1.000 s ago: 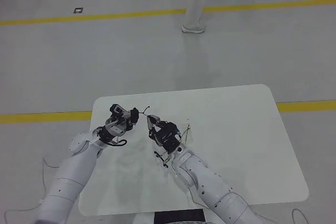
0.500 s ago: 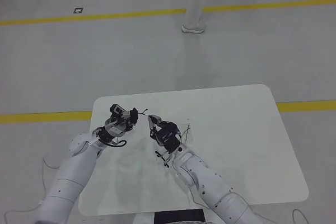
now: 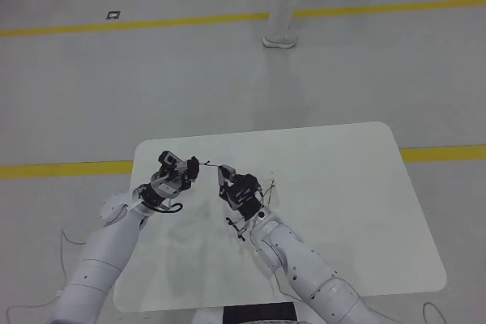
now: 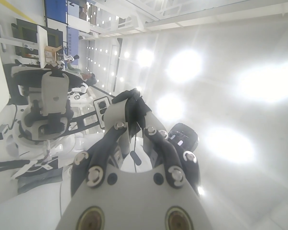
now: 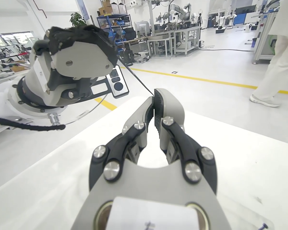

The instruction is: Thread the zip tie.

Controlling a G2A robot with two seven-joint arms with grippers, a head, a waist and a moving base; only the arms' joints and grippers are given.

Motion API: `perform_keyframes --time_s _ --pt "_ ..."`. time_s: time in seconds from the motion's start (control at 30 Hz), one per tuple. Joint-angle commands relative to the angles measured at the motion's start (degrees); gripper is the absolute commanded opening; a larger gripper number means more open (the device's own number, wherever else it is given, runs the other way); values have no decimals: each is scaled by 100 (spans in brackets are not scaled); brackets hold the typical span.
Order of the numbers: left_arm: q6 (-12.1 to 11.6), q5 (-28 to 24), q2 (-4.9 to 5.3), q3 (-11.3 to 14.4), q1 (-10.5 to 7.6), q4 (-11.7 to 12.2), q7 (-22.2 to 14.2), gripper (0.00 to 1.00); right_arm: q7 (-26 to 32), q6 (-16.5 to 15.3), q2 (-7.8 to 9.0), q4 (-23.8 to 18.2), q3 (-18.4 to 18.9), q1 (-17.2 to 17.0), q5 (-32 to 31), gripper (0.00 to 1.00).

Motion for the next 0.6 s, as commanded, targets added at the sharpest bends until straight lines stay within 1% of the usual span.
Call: perform_keyframes --time_s 0.0,0.57 --pt "4 0 -2 -2 0 3 -3 0 13 11 -3 2 0 0 11 0" --pt "19 -4 -14 -28 4 13 -31 0 81 86 -7 -12 23 -25 7 0"
